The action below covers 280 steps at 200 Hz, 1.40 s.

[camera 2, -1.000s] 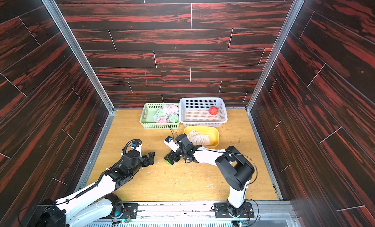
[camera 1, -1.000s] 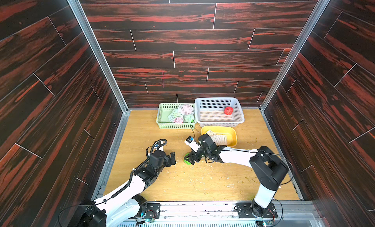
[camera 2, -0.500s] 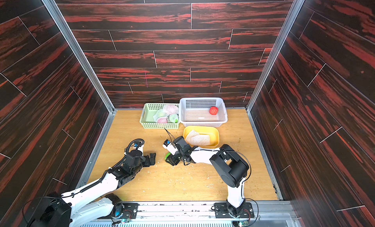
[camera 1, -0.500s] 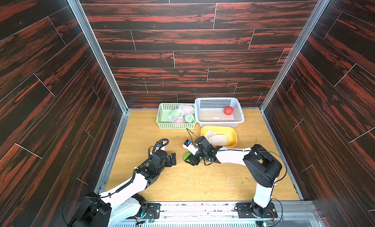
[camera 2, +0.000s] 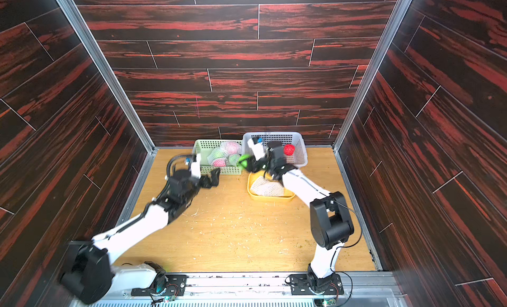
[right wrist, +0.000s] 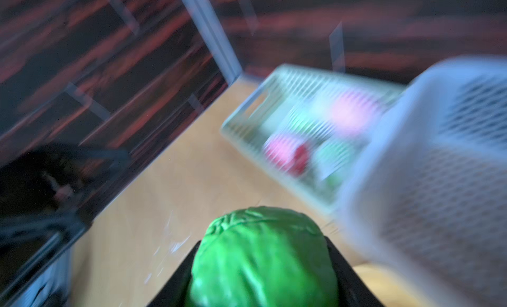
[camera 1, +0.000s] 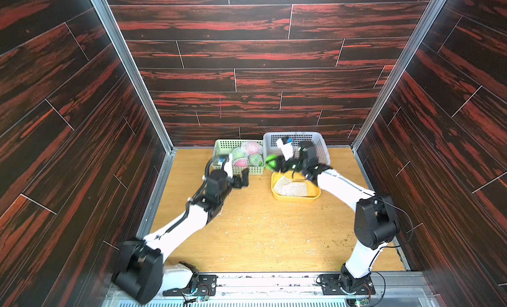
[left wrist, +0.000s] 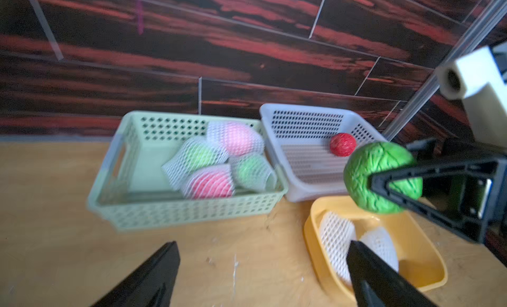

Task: Remove foam nets from apples
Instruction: Place the apple in the basket.

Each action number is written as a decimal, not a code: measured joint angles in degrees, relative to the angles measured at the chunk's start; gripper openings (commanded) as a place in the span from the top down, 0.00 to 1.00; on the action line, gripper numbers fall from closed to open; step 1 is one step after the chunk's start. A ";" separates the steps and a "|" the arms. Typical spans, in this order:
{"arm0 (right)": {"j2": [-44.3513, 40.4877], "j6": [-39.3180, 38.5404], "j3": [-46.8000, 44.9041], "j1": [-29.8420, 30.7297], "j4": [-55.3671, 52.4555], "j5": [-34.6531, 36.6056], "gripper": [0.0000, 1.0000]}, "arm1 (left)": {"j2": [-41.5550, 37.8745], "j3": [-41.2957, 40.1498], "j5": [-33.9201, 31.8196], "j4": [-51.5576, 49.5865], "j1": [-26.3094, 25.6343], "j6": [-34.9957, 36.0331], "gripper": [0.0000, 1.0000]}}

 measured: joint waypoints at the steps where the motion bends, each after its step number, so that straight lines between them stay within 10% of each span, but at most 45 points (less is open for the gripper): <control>1: 0.11 0.04 0.44 -0.22 -0.11 0.15 0.56 | 0.37 0.55 0.20 -0.07 0.00 0.02 0.00; 40: 13.35 0.26 25.11 -9.84 -11.50 9.35 0.57 | 15.23 17.51 4.61 -3.65 -4.17 1.68 0.00; 102: 38.23 -4.74 61.26 -14.19 -42.07 21.81 0.58 | 21.49 20.87 9.53 -8.22 -6.51 2.54 0.00; 206: 39.26 -9.73 55.65 -14.27 -50.47 30.01 0.52 | 21.70 18.32 11.32 -7.61 1.36 1.09 0.00; 280: 39.26 -11.41 51.17 -14.29 -48.98 35.26 0.27 | 21.70 18.16 10.29 -7.63 2.89 2.34 0.00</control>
